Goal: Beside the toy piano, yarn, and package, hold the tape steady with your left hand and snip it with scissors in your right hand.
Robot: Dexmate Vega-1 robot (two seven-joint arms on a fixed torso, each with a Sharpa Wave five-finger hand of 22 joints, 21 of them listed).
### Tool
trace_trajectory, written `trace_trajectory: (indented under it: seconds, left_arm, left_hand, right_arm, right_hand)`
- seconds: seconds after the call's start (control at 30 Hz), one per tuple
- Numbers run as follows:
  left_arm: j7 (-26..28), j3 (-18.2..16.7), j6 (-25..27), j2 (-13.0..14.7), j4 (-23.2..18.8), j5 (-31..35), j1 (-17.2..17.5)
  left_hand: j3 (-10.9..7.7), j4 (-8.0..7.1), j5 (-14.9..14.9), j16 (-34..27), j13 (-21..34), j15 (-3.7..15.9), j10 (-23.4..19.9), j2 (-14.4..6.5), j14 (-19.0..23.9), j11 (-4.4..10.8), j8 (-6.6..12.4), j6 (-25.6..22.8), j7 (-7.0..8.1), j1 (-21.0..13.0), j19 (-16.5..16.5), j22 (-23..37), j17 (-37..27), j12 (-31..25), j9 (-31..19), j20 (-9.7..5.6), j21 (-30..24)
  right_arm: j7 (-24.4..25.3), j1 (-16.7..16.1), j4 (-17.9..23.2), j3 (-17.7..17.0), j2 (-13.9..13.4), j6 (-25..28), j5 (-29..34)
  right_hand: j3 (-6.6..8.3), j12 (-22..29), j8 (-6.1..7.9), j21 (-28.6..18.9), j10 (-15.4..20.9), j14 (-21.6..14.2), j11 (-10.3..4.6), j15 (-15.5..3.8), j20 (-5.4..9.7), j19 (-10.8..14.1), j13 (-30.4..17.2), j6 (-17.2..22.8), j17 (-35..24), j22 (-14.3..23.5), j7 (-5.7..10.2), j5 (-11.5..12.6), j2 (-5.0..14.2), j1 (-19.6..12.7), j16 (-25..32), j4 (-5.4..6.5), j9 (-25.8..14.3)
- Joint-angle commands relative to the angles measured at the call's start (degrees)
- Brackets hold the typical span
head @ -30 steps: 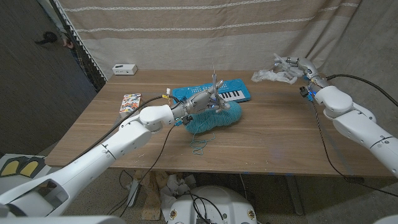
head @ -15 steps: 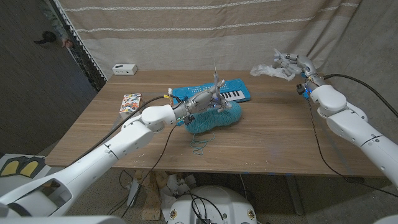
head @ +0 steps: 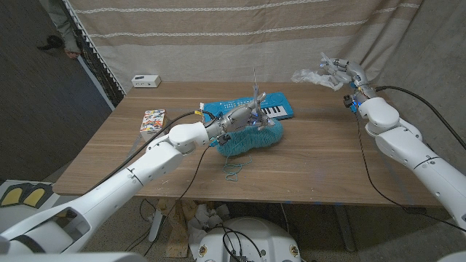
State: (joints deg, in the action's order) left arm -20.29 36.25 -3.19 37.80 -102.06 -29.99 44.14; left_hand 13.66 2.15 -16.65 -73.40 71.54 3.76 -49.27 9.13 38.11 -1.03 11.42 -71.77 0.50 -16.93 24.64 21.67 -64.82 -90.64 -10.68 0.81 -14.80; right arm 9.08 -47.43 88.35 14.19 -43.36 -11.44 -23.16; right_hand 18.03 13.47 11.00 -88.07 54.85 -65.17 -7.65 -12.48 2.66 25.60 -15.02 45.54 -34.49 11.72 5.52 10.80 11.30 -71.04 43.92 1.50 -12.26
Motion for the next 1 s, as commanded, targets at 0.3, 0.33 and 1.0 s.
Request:
trace_trajectory:
  seconds: [0.3, 0.33, 1.0]
  left_arm:
    - [-1.5, 1.3, -1.1, -2.3, 2.5, 0.3, -1.6]
    - [-1.6, 1.4, -1.1, -2.4, 2.7, 0.2, -1.7]
    - [-4.3, 2.8, -3.6, -5.3, 6.9, 0.5, -3.9]
  left_hand:
    - [6.18, 4.28, 0.0, -0.2, 0.1, 5.05, -8.7, 0.3, 0.6, 7.91, 0.41, -6.1, -5.9, 0.1, 0.4, 0.2, 0.1, -0.3, -0.1, -0.06, 0.2]
    - [6.18, 4.28, 0.0, -0.2, 0.1, 5.04, -8.6, 0.3, 0.6, 7.96, 0.41, -6.1, -5.92, 0.1, 0.3, 0.2, 0.0, -0.3, -0.1, -0.04, 0.2]
    - [6.19, 4.32, 0.0, -0.3, 0.1, 5.1, -8.8, 0.3, 0.5, 7.88, 0.4, -6.1, -5.88, 0.2, 0.3, 0.2, -0.1, -0.3, 0.0, -0.02, 0.2]
  right_arm:
    - [0.9, 2.8, -1.3, 1.2, 3.0, -0.2, -0.3]
    - [1.0, 2.9, -1.3, 1.2, 3.0, -0.1, -0.2]
    - [0.8, 4.6, -0.8, 2.2, 4.5, 0.3, -0.6]
  right_hand:
    - [0.38, 0.0, 0.02, -0.1, 0.3, -0.4, 0.41, -0.77, 9.03, 0.4, -0.1, 0.4, -0.1, 0.0, -0.4, -0.1, 0.07, -0.4, 0.6, -0.24, -0.1]
    - [0.39, 0.0, 0.02, -0.1, 0.3, -0.4, 0.48, -0.77, 9.03, 0.4, -0.1, 0.4, -0.1, 0.1, -0.41, -0.1, 0.08, -0.4, 0.7, -0.25, -0.1]
    - [0.43, -0.1, 0.02, -0.2, 0.4, -0.5, 0.64, -0.77, 9.02, 0.6, -0.2, 0.5, 0.1, 0.0, -0.68, -0.2, 0.08, -0.4, 0.8, -0.35, -0.1]
